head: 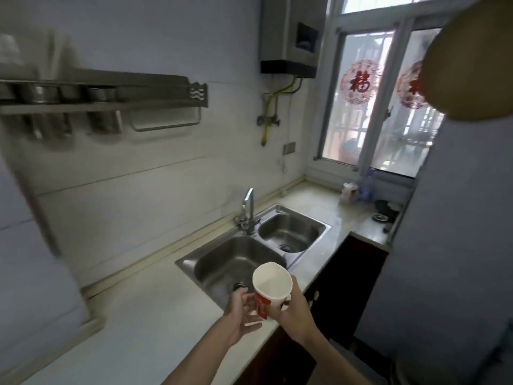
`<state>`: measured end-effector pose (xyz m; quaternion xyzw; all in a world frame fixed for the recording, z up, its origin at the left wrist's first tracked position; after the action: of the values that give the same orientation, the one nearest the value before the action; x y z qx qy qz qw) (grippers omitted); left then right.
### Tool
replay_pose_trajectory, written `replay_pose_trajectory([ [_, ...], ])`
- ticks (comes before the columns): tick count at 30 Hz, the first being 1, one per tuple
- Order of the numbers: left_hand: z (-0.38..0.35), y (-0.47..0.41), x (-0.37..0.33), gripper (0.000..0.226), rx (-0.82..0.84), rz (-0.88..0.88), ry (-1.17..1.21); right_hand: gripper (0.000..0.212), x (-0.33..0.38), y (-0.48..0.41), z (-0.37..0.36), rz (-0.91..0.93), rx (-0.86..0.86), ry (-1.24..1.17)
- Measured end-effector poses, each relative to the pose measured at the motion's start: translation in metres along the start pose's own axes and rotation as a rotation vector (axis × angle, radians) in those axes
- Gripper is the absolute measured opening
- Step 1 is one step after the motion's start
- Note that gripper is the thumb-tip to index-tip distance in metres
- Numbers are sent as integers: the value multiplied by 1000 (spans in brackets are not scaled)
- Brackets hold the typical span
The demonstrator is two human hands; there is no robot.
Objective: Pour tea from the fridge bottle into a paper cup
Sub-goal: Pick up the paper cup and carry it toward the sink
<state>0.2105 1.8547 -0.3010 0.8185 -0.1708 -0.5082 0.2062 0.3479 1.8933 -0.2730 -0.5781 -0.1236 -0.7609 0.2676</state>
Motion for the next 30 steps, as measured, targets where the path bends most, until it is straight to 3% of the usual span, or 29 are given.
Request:
replay_pose_trajectory([
  [17,-219,-178,-3,45,316,165,-154,80,-68,3,241,-105,-348,20],
  [30,-300,-331,-72,48,471,240,-199,62,-108,-97,362,-182,-528,144],
])
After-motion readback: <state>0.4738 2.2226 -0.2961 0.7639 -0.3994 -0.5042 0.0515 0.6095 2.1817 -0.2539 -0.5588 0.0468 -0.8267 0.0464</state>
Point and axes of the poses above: each hand's wrist, its own y-axis away from the middle knuckle, its own z-axis out of the back of the hand, x = y × z, the point moved 5 cm from there along -y, towards the middle knuckle, and after that the axes turned 15 degrees about x, right-handed, at the moved point
